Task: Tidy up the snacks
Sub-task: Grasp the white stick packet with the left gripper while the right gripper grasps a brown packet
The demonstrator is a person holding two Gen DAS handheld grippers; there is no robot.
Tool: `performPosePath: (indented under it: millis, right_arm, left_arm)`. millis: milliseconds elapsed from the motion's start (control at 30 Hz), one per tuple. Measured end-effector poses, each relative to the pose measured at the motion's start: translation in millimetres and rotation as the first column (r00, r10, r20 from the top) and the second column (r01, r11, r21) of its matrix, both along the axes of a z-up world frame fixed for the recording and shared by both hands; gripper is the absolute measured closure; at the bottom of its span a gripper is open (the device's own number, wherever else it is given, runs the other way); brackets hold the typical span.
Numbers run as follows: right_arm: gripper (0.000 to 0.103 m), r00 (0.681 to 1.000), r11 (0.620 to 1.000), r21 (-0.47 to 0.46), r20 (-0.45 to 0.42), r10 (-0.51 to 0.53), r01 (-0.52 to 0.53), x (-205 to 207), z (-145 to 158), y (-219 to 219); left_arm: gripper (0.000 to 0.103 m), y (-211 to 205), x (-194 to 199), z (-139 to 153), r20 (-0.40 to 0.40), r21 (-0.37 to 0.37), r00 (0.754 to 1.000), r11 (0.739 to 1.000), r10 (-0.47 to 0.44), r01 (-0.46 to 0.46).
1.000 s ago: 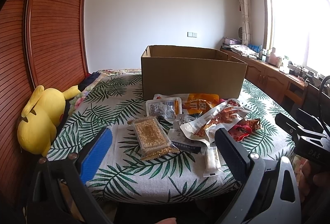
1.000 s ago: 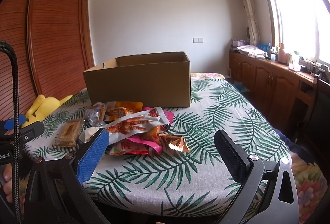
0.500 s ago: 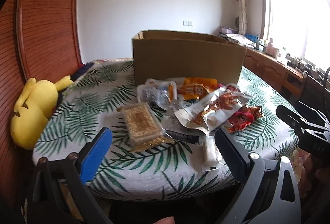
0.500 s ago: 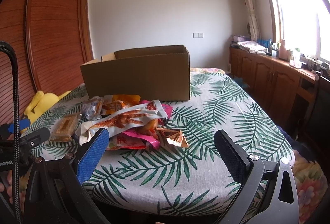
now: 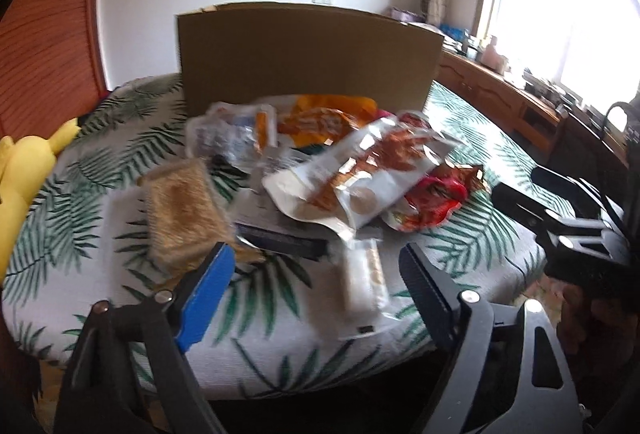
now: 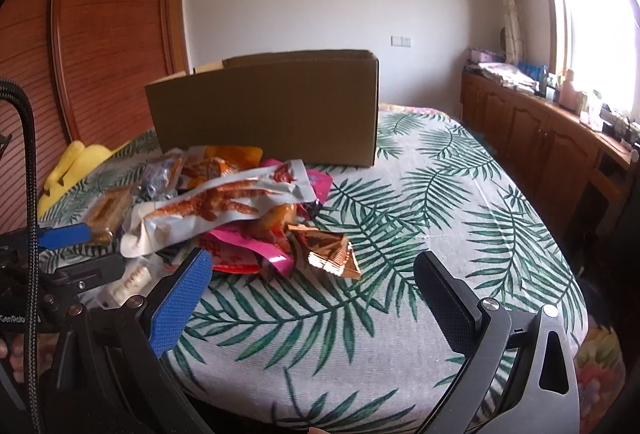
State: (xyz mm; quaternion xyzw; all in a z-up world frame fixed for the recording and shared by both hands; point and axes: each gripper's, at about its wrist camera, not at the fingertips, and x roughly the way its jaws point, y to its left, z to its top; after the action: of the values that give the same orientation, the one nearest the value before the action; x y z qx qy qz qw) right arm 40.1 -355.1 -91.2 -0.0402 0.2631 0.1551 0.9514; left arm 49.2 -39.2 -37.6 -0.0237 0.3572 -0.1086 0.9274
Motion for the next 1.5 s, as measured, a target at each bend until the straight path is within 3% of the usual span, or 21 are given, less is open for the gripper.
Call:
performPosePath:
  millis: [67,100,233,300,567,667,800,900,1033,1233,1500]
  right_arm:
    - [0.002,1.0,1.0,-0.005,-0.025,0.009,-0.009,5,-3,-3]
    - [0.003,0.999,1.0,-0.008,-0.039,0.012,-0.013,8,-4,-5]
    - [0.007,0.997,0.999,-0.021,-0.075,0.035,-0.037,19,-7,-8]
    - [0.012,0.995,0.999,-0.022,-0.089,0.048,-0.05,24,-8,-9]
    - [0.028,0.986,0.997,0.053,-0.153,0.062,-0.055,48,-7,-23]
    - [0.034,0.982,0.996,0.061,-0.176,0.07,-0.06,56,-5,-22]
    - [0.05,0.974,0.996,0.022,-0.207,0.093,-0.091,63,-8,-12]
    - [0.053,0.967,0.993,-0.02,-0.231,0.109,-0.117,65,-12,-4]
    - [0.056,0.964,0.99,-0.063,-0.243,0.106,-0.124,68,-16,-2]
    - [0.078,0.966,0.986,-0.107,-0.239,0.098,-0.127,68,-15,-4]
    - [0.081,0.971,0.984,-0.13,-0.219,0.091,-0.122,60,-16,-10]
  left_arm:
    - [0.024,-6,1,-2,-0.012,0.008,1.0,1.0,-0.021,0.021]
    - [0.03,-8,2,-3,-0.017,0.011,0.999,0.999,-0.03,0.031]
    - [0.035,-15,5,-7,-0.03,0.023,0.999,0.999,-0.044,0.044]
    - [0.044,-16,5,-9,-0.04,0.03,0.998,0.998,-0.048,0.049]
    - [0.064,-12,5,-12,-0.035,0.04,0.998,0.998,-0.044,0.046]
    - [0.066,-9,4,-12,-0.031,0.031,0.998,0.998,-0.047,0.048]
    - [0.075,-6,4,-12,-0.034,0.022,0.998,0.998,-0.053,0.054]
    - [0.081,-3,4,-12,-0.038,0.006,0.997,0.998,-0.06,0.06]
    - [0.08,-1,4,-12,-0.039,-0.004,0.997,0.998,-0.061,0.061]
    - [0.08,1,2,-12,-0.045,-0.01,0.996,0.997,-0.071,0.071]
    - [0.083,2,-4,-12,-0.046,-0.002,0.996,0.997,-0.072,0.072]
